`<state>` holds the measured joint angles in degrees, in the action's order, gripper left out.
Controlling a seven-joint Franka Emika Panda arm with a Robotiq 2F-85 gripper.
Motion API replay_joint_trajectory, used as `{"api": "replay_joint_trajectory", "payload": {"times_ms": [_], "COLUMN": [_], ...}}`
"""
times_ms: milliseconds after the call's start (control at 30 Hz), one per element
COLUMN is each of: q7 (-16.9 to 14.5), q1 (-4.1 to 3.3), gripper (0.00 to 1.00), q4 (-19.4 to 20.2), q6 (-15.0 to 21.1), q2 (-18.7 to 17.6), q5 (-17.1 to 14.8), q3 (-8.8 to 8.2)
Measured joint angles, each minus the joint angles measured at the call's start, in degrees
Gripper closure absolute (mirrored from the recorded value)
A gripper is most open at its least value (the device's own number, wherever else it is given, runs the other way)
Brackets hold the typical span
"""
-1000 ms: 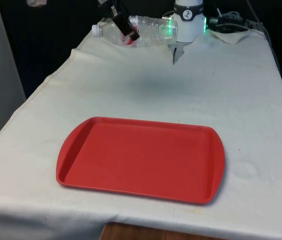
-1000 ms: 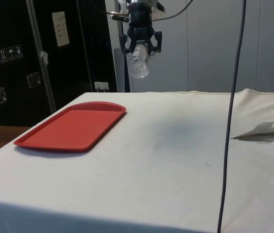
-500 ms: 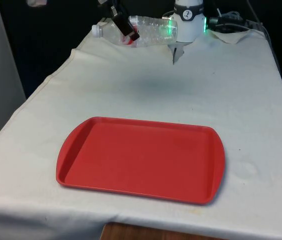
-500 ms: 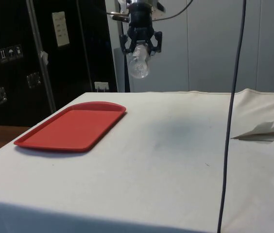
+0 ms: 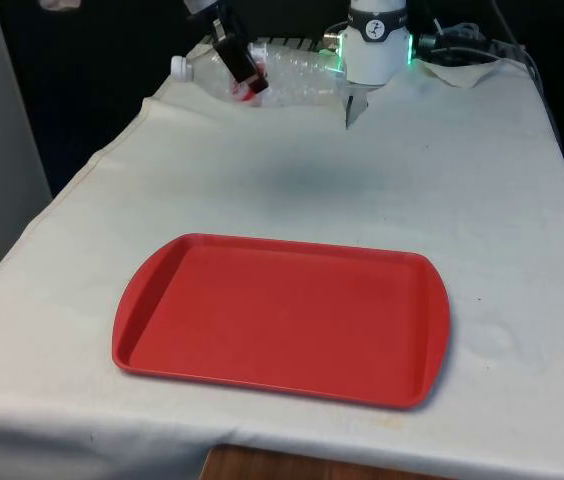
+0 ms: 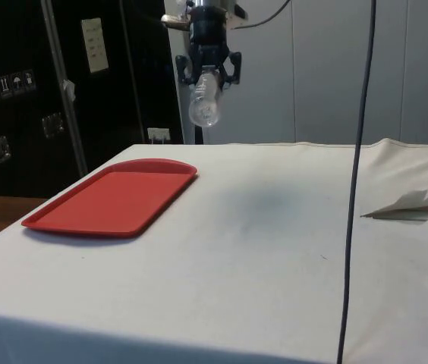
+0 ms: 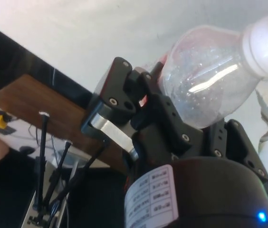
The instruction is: Place the bottle upright on the tray.
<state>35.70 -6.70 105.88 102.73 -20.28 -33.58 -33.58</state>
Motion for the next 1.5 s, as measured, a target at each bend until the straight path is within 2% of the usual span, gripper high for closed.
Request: {"api": "replay_joint_trajectory", "payload": {"times_ms": [300,633,800,1033,1500], "q7": [0.1,0.1,0.1,0.7,4.2], "q1": [-0.34,-0.69,-0.80,-1.15,-1.43], "gripper": [0.67,0.67,0.67,0.67,0.67], "q4": [-0.9,-1.1,-1.4,-3.4,-8.5], "q6": [4.3,11.2,12.7,16.6,19.0], "q2": [-1.0,-1.8,-2.3,-4.3,-8.5], "q5": [0.0,0.1,0.1,0.3,3.0], "q3": [0.52,1.55,1.66,2.01,2.01]}}
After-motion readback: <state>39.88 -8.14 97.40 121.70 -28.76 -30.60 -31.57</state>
